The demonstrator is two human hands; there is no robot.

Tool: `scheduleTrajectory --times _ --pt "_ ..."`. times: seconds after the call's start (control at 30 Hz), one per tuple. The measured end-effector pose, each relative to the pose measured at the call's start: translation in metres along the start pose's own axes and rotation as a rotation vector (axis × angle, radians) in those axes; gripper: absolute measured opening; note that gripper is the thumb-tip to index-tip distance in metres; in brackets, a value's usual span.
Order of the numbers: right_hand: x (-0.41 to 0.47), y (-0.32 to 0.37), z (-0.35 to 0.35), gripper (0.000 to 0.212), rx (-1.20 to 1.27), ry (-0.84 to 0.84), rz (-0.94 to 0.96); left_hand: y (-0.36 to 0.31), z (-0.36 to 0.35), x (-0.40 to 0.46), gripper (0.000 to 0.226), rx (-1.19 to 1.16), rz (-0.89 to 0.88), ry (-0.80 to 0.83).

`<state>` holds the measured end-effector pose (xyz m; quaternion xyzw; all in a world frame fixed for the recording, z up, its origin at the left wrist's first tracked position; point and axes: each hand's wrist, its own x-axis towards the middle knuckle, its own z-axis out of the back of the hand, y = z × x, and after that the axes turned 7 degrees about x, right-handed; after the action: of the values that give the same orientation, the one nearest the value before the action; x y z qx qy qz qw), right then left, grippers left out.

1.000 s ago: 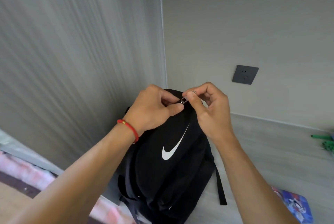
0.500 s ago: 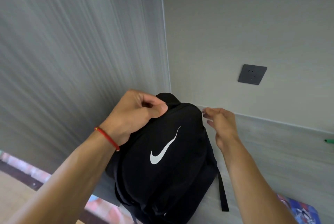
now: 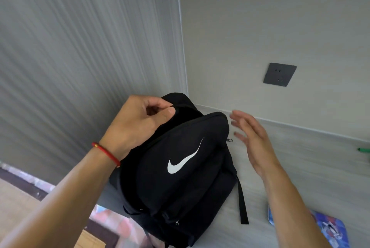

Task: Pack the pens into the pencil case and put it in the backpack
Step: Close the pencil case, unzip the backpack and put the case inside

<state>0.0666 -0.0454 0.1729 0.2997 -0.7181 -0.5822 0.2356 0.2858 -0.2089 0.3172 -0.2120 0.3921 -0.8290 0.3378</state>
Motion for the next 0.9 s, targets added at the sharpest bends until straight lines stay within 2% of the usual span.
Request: scheduleTrajectory --times 0.07,0.13,0.27,0.33,0.4,0.47,0.6,0.67,0.77,0.9 --pt "-0.021 0.035 -0.017 0.033 -0.106 0.181 0.201 0.005 -0.001 -0.003 0.006 0.055 -0.049 0.001" --pt "-0.045 0.061 -0.039 0.034 -0.257 0.307 0.312 0.009 -0.001 -0.005 0.013 0.180 -0.128 -0.029" --pt "-0.077 0.071 -0.057 0.045 -0.913 0.360 0.517 0.018 0.005 -0.018 0.022 0.354 -0.284 -0.185" --pt "-0.090 0.059 -0.055 0.038 -1.048 0.366 0.546 0.027 0.007 -0.029 0.020 0.325 -0.308 -0.233" --pt "-0.107 0.038 -0.046 0.029 -1.132 0.378 0.499 0.037 0.007 -0.037 0.019 0.286 -0.325 -0.249" --pt "-0.124 0.010 -0.026 0.029 -1.287 0.359 0.401 0.042 0.008 -0.042 0.019 0.292 -0.359 -0.249" --pt "-0.155 -0.053 0.011 0.045 -1.534 0.262 0.074 0.048 0.018 -0.042 0.021 0.312 -0.425 -0.256" --pt "-0.171 -0.079 0.014 0.062 -1.627 0.311 -0.118 0.049 0.020 -0.041 0.024 0.319 -0.441 -0.270" --pt "-0.192 -0.104 0.014 0.069 -1.551 0.349 -0.319 0.050 0.013 -0.047 0.028 0.350 -0.479 -0.313" --pt "-0.201 -0.114 0.019 0.056 -1.346 0.263 -0.333 0.033 -0.012 -0.071 0.017 0.367 -0.736 -0.514"
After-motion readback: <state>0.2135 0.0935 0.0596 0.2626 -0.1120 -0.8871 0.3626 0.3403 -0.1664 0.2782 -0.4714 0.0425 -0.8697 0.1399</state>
